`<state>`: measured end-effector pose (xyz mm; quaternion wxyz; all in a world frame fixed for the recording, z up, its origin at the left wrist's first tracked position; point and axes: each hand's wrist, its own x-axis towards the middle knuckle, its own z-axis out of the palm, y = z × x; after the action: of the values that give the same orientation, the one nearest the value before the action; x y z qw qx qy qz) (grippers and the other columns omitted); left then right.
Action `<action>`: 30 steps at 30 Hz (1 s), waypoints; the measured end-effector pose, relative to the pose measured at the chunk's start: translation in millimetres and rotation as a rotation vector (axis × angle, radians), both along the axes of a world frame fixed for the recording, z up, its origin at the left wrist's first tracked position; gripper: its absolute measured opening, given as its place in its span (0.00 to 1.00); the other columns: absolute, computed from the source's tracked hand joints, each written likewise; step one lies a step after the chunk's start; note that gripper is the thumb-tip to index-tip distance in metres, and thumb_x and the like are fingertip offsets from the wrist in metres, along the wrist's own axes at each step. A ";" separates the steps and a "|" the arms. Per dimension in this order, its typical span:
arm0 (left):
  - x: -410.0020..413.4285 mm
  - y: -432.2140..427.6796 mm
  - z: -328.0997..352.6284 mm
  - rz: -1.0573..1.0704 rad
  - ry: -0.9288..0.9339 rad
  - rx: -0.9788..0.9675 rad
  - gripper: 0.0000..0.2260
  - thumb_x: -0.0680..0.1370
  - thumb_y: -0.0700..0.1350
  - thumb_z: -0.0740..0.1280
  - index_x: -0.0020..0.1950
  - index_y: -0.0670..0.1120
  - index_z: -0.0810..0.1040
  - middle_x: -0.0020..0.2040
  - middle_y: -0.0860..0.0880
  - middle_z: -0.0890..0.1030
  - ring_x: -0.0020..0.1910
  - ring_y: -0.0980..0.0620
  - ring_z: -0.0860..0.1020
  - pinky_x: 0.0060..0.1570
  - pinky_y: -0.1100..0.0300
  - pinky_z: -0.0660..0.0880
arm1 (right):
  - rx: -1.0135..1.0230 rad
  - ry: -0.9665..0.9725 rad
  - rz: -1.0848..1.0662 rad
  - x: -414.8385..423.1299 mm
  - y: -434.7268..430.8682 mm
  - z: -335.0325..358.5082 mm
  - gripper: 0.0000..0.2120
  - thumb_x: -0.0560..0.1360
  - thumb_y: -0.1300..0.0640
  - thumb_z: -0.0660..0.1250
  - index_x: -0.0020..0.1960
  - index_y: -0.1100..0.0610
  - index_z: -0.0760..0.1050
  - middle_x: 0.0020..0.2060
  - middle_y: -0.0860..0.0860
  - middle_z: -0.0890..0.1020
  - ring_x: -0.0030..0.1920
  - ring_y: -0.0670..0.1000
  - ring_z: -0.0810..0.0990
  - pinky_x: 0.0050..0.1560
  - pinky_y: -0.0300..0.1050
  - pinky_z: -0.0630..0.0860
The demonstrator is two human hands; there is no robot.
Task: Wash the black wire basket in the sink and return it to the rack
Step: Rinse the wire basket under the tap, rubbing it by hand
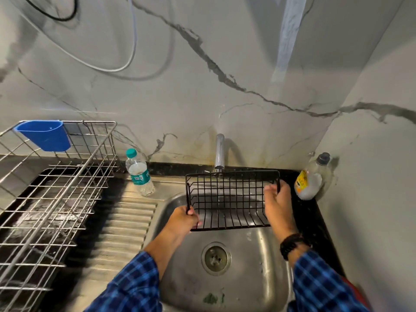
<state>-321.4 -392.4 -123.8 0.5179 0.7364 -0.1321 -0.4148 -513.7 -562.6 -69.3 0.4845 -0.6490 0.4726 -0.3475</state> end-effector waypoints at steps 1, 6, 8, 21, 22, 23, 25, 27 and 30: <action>-1.0 -4.2 1.1 0.009 0.038 -0.001 0.19 0.75 0.26 0.59 0.35 0.49 0.64 0.34 0.46 0.70 0.33 0.48 0.78 0.50 0.50 0.79 | -0.013 0.025 0.010 1.3 -1.6 -0.2 0.21 0.81 0.55 0.63 0.72 0.56 0.64 0.69 0.57 0.72 0.70 0.55 0.71 0.64 0.47 0.72; -1.1 -6.4 -6.5 0.030 0.100 0.034 0.19 0.76 0.24 0.58 0.36 0.48 0.65 0.36 0.44 0.70 0.34 0.46 0.77 0.53 0.47 0.79 | -0.063 0.121 0.067 -0.5 3.3 1.7 0.29 0.80 0.57 0.64 0.78 0.55 0.58 0.71 0.50 0.70 0.70 0.50 0.70 0.58 0.40 0.68; 1.2 -0.5 -11.9 0.050 0.085 0.044 0.20 0.77 0.24 0.58 0.36 0.48 0.64 0.38 0.43 0.71 0.38 0.44 0.77 0.50 0.46 0.79 | -0.066 0.149 0.072 -2.6 5.2 2.3 0.19 0.81 0.56 0.62 0.71 0.56 0.67 0.65 0.50 0.75 0.62 0.49 0.76 0.52 0.38 0.69; -2.0 16.7 -27.3 0.063 -0.072 -0.071 0.22 0.76 0.31 0.67 0.30 0.50 0.63 0.54 0.53 0.83 0.60 0.53 0.79 0.66 0.46 0.73 | -0.029 0.022 -0.047 -22.1 11.9 -26.0 0.04 0.83 0.54 0.60 0.55 0.52 0.71 0.47 0.51 0.79 0.50 0.51 0.79 0.42 0.39 0.72; -4.1 16.1 -25.9 0.068 -0.070 -0.093 0.22 0.77 0.30 0.66 0.31 0.49 0.63 0.56 0.55 0.83 0.62 0.57 0.77 0.68 0.49 0.71 | -0.039 0.009 -0.050 -25.0 13.4 -26.9 0.05 0.83 0.54 0.60 0.56 0.54 0.72 0.47 0.51 0.79 0.50 0.50 0.79 0.45 0.42 0.75; -6.0 15.8 -24.4 0.071 -0.061 -0.123 0.22 0.78 0.28 0.63 0.31 0.48 0.62 0.58 0.56 0.82 0.64 0.59 0.76 0.69 0.52 0.68 | -0.053 0.002 -0.049 -27.9 14.7 -28.8 0.06 0.83 0.56 0.60 0.58 0.55 0.72 0.48 0.51 0.79 0.51 0.50 0.79 0.50 0.45 0.77; -8.1 16.0 -22.4 0.077 -0.060 -0.180 0.23 0.78 0.25 0.60 0.30 0.49 0.62 0.64 0.55 0.79 0.67 0.57 0.74 0.71 0.53 0.65 | -0.047 -0.007 -0.044 -32.8 19.5 -31.8 0.10 0.82 0.60 0.62 0.63 0.56 0.72 0.52 0.54 0.79 0.52 0.51 0.79 0.57 0.52 0.77; -8.8 17.6 -22.2 0.081 -0.074 -0.212 0.26 0.78 0.25 0.59 0.28 0.51 0.63 0.69 0.53 0.76 0.67 0.56 0.75 0.73 0.52 0.63 | 0.008 -0.027 -0.041 -37.3 24.3 -36.1 0.15 0.81 0.63 0.63 0.66 0.54 0.70 0.56 0.57 0.79 0.55 0.53 0.78 0.59 0.57 0.76; -8.3 22.5 -26.3 0.083 -0.089 -0.226 0.26 0.78 0.25 0.59 0.28 0.52 0.63 0.71 0.50 0.75 0.67 0.57 0.76 0.75 0.50 0.61 | 0.023 -0.056 -0.020 -42.4 30.1 -39.8 0.17 0.81 0.63 0.63 0.68 0.54 0.70 0.58 0.55 0.79 0.59 0.53 0.78 0.59 0.51 0.77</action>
<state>-329.7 -369.9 -150.2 0.6080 0.6958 -0.1704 -0.3425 -556.1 -532.5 -109.2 0.5015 -0.6287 0.4693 -0.3647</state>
